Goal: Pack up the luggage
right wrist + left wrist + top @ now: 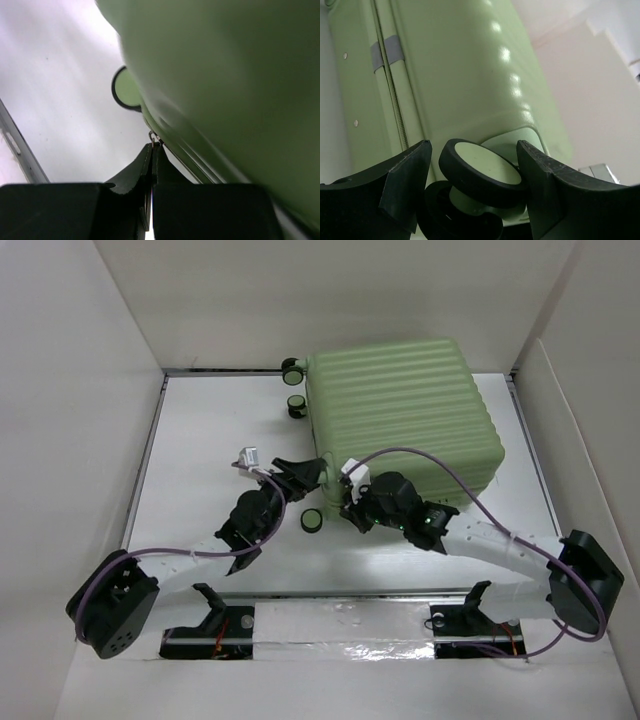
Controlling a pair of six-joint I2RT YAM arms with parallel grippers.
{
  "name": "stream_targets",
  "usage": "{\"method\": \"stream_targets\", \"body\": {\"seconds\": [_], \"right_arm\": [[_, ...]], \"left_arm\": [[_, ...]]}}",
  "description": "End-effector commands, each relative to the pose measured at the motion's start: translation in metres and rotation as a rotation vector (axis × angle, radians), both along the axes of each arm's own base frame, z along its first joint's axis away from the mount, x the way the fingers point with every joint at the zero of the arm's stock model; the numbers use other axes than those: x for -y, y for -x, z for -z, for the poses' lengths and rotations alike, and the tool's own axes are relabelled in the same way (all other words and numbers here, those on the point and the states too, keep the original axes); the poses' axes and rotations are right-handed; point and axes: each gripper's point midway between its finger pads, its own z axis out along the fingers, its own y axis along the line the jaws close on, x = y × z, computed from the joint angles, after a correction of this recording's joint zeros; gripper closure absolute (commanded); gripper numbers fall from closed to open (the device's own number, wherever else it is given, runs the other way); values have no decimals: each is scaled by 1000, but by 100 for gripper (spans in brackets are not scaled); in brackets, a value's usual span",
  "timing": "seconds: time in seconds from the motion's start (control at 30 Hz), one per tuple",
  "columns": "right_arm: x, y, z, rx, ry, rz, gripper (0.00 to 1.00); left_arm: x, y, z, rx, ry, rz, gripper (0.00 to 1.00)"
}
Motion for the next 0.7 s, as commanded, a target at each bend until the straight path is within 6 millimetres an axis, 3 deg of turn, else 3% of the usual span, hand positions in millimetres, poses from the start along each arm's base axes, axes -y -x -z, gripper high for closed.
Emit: {"method": "stream_targets", "body": {"seconds": [0.0, 0.07, 0.1, 0.13, 0.27, 0.3, 0.37, 0.4, 0.43, 0.5, 0.53, 0.6, 0.67], "right_arm": [[-23, -6, -75, 140, -276, -84, 100], [-16, 4, -74, 127, -331, -77, 100], [-18, 6, -84, 130, -413, -71, 100], [-13, 11, -68, 102, -422, -58, 100], [-14, 24, -63, 64, -511, -44, 100], [-14, 30, -62, 50, -516, -50, 100], [-5, 37, -53, 36, -501, -37, 100], [5, 43, -59, 38, -500, -28, 100], [13, 44, -60, 42, -496, -3, 100], [34, 54, -66, 52, -486, 21, 100], [42, 54, -69, 58, -486, 50, 100], [54, 58, -76, 73, -491, 67, 100], [64, 64, -82, 83, -494, 67, 100]], "left_arm": [[79, 74, 14, 23, -208, 424, 100], [88, 80, 17, 23, -227, 462, 100], [94, 84, 16, 19, -227, 488, 100], [98, 86, 16, 19, -223, 510, 100], [107, 78, 25, -19, -253, 505, 100], [107, 70, 18, -13, -249, 481, 83], [98, 54, 10, 0, -248, 413, 60], [95, 48, 1, 21, -243, 394, 45], [91, 44, -2, 28, -247, 381, 41], [70, 23, -19, 51, -253, 286, 33], [58, 15, -13, 30, -295, 242, 31], [16, -15, -24, 26, -295, 77, 27], [-11, -33, -29, 10, -259, 18, 26]]}}
